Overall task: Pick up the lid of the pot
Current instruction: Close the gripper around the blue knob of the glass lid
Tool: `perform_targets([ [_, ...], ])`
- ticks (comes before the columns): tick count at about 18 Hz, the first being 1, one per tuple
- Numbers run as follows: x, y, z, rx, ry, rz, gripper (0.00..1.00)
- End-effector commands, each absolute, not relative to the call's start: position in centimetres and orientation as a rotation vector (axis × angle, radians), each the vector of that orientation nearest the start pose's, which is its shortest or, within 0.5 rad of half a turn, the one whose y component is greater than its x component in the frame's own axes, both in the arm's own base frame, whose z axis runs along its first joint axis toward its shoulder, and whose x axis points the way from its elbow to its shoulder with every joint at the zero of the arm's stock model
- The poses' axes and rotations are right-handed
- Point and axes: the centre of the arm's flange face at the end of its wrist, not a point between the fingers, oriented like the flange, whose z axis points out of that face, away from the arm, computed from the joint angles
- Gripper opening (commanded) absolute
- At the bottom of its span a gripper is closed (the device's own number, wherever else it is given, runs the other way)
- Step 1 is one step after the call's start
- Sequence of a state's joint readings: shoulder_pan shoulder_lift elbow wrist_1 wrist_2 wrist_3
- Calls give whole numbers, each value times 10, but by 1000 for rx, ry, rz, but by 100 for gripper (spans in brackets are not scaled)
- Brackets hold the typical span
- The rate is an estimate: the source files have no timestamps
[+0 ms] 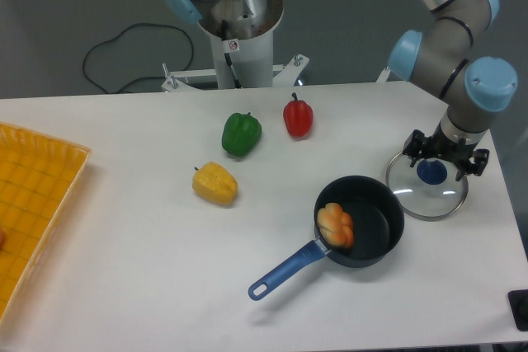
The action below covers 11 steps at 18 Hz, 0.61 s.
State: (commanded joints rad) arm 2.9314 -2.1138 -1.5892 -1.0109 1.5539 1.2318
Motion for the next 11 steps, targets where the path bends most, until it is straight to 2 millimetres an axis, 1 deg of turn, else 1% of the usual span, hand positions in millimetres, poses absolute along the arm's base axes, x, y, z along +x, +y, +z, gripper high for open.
perform_targets([
  [2, -608, 268, 213, -3121, -199, -19, 100],
  [8, -609, 271, 207, -3119, -194, -3, 100],
  [9, -609, 271, 204, -3119, -196, -5, 99],
  [10, -609, 272, 204, -3118, -194, 0, 95],
  [11, -609, 272, 203, -3119, -192, -3, 93],
])
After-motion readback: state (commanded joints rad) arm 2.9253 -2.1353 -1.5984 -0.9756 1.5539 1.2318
